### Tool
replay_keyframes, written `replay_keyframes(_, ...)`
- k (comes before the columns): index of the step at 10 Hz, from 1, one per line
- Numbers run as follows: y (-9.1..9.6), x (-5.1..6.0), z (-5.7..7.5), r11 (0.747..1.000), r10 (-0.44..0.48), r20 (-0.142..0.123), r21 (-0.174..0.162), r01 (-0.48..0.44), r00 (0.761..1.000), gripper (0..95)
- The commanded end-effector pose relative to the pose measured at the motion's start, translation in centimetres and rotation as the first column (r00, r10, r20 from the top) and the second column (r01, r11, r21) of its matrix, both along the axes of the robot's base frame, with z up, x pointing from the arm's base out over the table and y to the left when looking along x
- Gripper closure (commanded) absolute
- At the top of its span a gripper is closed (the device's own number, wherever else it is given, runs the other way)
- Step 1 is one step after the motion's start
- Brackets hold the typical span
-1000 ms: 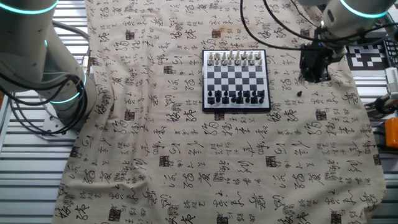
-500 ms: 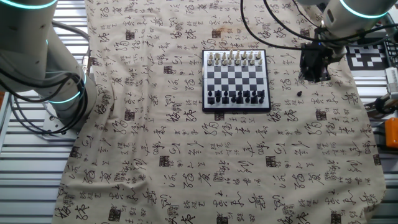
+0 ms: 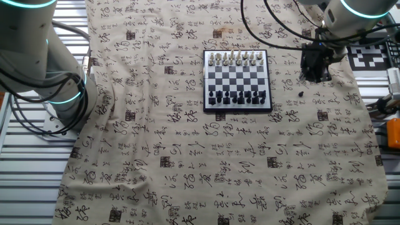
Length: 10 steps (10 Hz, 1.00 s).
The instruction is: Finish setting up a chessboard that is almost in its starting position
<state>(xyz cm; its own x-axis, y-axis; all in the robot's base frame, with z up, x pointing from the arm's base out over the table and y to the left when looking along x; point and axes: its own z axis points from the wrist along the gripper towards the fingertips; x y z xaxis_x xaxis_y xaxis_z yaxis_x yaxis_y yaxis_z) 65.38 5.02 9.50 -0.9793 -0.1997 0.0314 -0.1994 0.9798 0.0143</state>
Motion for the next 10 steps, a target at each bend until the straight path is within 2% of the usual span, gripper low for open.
replay_keyframes(1, 0.02, 0.08, -0.01, 1.000, 0.010, -0.001, -0.003, -0.010, 1.000, 95.0)
replay_keyframes(3, 0.02, 0.08, -0.01, 1.000, -0.013, 0.004, -0.004, 0.013, 1.000, 95.0)
replay_keyframes(5, 0.02, 0.08, -0.01, 1.000, 0.017, -0.031, -0.008, -0.017, 0.999, 95.0)
replay_keyframes(10, 0.02, 0.08, -0.01, 0.999, 0.049, -0.015, 0.001, -0.049, 0.999, 95.0)
